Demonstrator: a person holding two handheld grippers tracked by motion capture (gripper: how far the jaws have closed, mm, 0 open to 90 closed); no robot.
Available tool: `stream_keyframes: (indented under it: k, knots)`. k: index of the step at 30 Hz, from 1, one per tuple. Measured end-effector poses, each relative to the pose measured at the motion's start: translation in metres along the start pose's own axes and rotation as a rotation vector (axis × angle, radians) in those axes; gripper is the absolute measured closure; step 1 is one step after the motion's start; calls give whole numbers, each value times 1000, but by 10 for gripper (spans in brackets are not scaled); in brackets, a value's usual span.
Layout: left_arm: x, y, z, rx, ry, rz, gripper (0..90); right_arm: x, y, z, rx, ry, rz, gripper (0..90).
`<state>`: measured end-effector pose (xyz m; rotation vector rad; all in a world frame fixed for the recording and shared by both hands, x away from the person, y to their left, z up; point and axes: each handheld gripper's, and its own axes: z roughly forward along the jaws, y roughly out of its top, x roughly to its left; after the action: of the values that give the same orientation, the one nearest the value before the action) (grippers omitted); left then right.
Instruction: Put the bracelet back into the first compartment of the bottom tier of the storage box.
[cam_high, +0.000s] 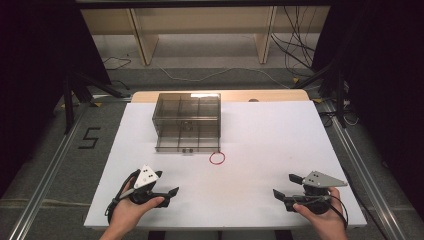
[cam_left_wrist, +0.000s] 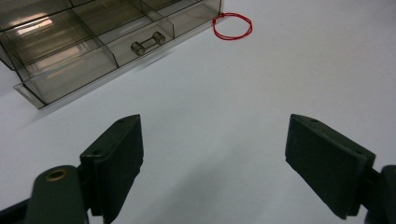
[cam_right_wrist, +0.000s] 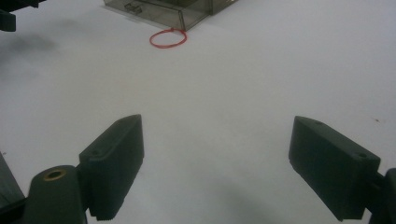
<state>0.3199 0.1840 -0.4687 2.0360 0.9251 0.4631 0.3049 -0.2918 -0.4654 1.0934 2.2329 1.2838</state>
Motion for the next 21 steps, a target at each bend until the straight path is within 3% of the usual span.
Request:
stream_keyframes:
  k: [10,21]
  knots:
    - [-7,3,6,1,-4,8,236,1,0,0,0,-7,-4,186]
    - [-17,30,46,7,9,15,384,1,1,3,7,-6,-4,184]
